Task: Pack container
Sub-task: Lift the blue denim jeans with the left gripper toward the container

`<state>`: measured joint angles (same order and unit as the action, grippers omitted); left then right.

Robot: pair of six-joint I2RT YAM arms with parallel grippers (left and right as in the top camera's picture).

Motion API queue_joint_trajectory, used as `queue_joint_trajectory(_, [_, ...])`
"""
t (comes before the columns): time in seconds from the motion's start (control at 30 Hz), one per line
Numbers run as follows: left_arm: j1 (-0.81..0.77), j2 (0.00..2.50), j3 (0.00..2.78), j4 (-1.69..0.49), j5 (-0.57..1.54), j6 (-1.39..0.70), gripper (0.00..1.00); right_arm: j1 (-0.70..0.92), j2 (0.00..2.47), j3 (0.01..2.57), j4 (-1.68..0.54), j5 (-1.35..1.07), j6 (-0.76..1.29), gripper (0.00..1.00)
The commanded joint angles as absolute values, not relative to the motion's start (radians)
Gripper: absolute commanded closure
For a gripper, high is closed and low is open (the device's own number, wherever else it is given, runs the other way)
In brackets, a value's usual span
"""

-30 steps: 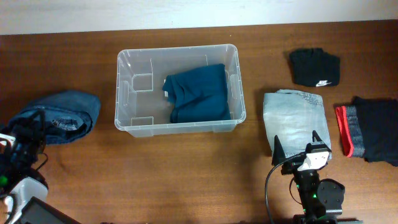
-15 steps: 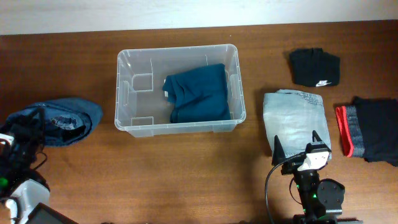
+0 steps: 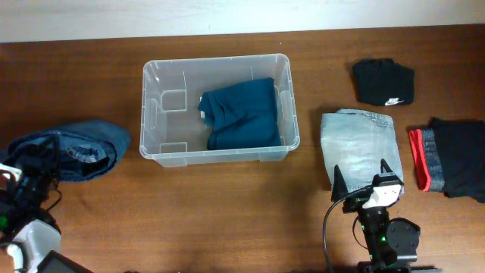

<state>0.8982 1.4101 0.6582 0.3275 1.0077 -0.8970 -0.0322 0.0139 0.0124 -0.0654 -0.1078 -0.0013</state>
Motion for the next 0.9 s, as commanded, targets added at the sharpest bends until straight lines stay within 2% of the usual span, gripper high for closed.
queue_joint_trajectory(0.0, [0.895,1.385,0.669,0.312,0.998,-0.857,0.83,-0.04,0.006,0.006,-0.066,-0.123,-0.004,0.01])
queue_joint_trajectory(0.23, [0.895,1.385,0.669,0.313,0.999,-0.858,0.84,-0.04,0.006,0.006,-0.066,-0.123,-0.004,0.02])
queue_joint_trajectory(0.3, [0.895,1.385,0.669,0.313,0.999,-0.858,0.79,-0.04,0.006,0.006,-0.066,-0.123,-0.004,0.01])
queue_joint_trajectory(0.37, [0.895,1.385,0.669,0.313,0.999,-0.858,0.8,-0.04,0.006,0.006,-0.066,-0.123,-0.004,0.01])
queue_joint_trajectory(0.47, [0.895,1.385,0.669,0.314,1.0,-0.859,0.99,-0.04,0.006,0.006,-0.066,-0.123,-0.004,0.02])
queue_joint_trajectory(0.53, [0.895,1.385,0.669,0.342,1.016,-0.86,0.99,-0.04,0.006,0.006,-0.066,-0.123,-0.004,0.01])
queue_joint_trajectory(0.87, [0.895,1.385,0.669,0.779,1.111,-1.158,0.99,-0.04,0.006,0.006,-0.066,-0.123,-0.004,0.01])
